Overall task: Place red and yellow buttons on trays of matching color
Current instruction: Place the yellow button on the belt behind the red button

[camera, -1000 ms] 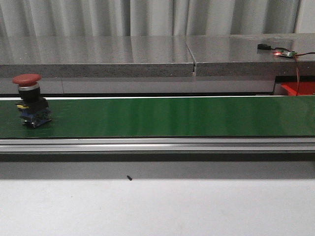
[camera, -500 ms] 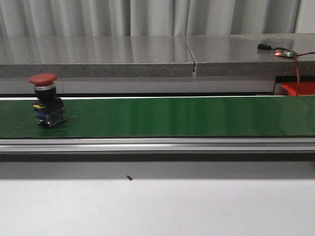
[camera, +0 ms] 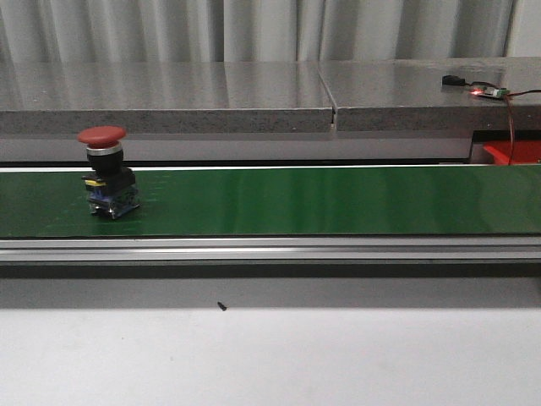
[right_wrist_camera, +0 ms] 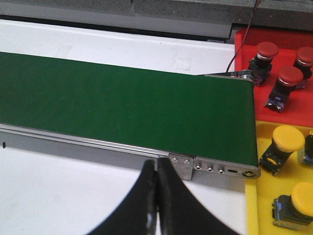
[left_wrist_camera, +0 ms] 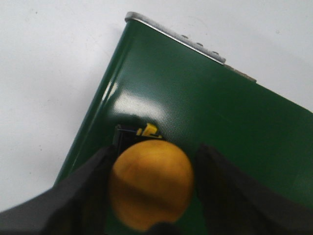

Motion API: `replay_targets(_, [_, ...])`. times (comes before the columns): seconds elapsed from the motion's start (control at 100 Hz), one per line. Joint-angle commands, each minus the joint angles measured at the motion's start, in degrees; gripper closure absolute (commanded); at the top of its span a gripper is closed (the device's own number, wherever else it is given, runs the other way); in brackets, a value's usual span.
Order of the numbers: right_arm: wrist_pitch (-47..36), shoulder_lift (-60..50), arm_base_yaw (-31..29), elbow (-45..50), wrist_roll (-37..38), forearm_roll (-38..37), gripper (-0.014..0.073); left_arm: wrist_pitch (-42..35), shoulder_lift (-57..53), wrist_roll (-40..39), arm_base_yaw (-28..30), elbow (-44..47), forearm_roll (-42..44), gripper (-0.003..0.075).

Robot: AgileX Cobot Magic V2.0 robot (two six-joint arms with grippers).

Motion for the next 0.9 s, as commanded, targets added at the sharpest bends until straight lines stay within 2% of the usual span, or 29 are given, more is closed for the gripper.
replay_targets(0.0, [-3.7,0.3,0.1,-1.5,-0.5,0.9,0.0661,-1.1,-2.1,0.0,-0.5,-1.1,-0.8,0.022])
replay_targets(0.04, [-3.7,0.3,0.1,-1.5,-0.5,0.9,0.0661,-1.7,-2.1,0.0,-0.5,-1.1,-0.8,0.0194])
replay_targets(0.13, [-3.7,0.3,0.1,-1.5,-0.5,0.9,0.0661,-3.4,-3.2,0.0,-0.5,-1.1,-0.8,0.0199])
replay_targets(0.34, [-3.7,0.3,0.1,-1.5,-0.5,0.9,0.0661,-4.9,-8.4,6.4,-0.8,-1.1,-1.3,0.0277])
replay_targets(0.43, [-3.7,0.3,0.1,-1.5,-0.5,0.9,0.0661,-5.2,-10.9,8.6,-1.8,-1.1,-1.3,0.039])
replay_targets(0.6, [-3.7,0.3,0.1,-1.5,-0.5,0.9,0.0661,-5.6,-15.0,13.1,-6.0,-1.1,-1.2,0.0743])
replay_targets(0.89, [-1.4,0.3,0.1,-1.5,-0.5,3.2,0.0661,-7.8,-22.8,13.0,-18.0,2.0,5.4,0.0739])
